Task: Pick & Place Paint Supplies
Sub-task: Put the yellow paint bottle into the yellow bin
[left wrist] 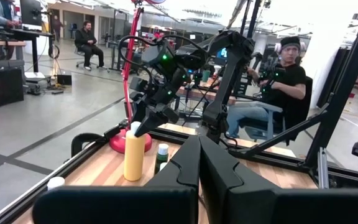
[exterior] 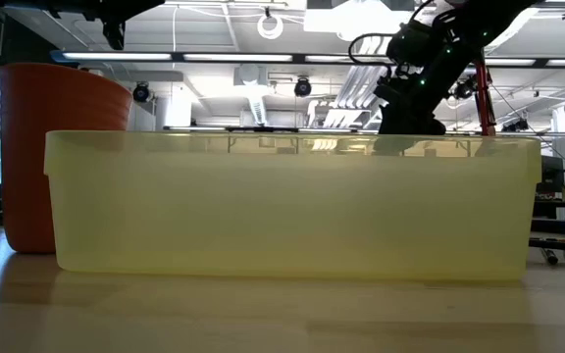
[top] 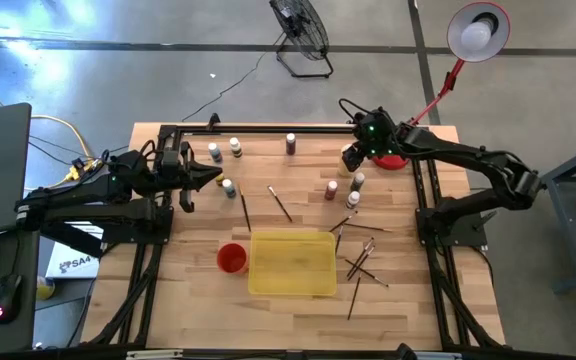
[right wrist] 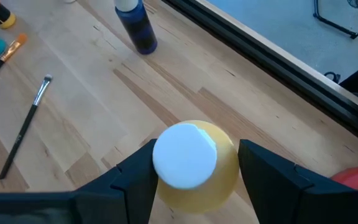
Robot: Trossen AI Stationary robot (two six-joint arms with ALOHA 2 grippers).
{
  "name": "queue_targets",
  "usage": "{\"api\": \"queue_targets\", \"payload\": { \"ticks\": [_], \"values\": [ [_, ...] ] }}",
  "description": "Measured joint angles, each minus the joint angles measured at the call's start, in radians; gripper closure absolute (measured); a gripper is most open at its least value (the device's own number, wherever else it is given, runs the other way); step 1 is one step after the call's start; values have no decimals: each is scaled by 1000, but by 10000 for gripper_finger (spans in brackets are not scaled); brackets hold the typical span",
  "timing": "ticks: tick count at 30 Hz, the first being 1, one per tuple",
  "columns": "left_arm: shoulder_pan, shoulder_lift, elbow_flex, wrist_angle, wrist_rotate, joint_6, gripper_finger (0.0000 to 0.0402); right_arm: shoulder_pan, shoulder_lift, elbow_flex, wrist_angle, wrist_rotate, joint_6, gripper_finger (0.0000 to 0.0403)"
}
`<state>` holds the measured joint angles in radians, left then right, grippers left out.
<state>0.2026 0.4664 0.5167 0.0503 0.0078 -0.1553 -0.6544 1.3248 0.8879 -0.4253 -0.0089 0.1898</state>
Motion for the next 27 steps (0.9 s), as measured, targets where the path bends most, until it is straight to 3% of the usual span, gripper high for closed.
{"api": "queue_targets", "payload": {
  "ticks": [27],
  "values": [
    [0,0,0,0,-3,0,402,0,3,-2,31,-26,16,195]
  ]
}}
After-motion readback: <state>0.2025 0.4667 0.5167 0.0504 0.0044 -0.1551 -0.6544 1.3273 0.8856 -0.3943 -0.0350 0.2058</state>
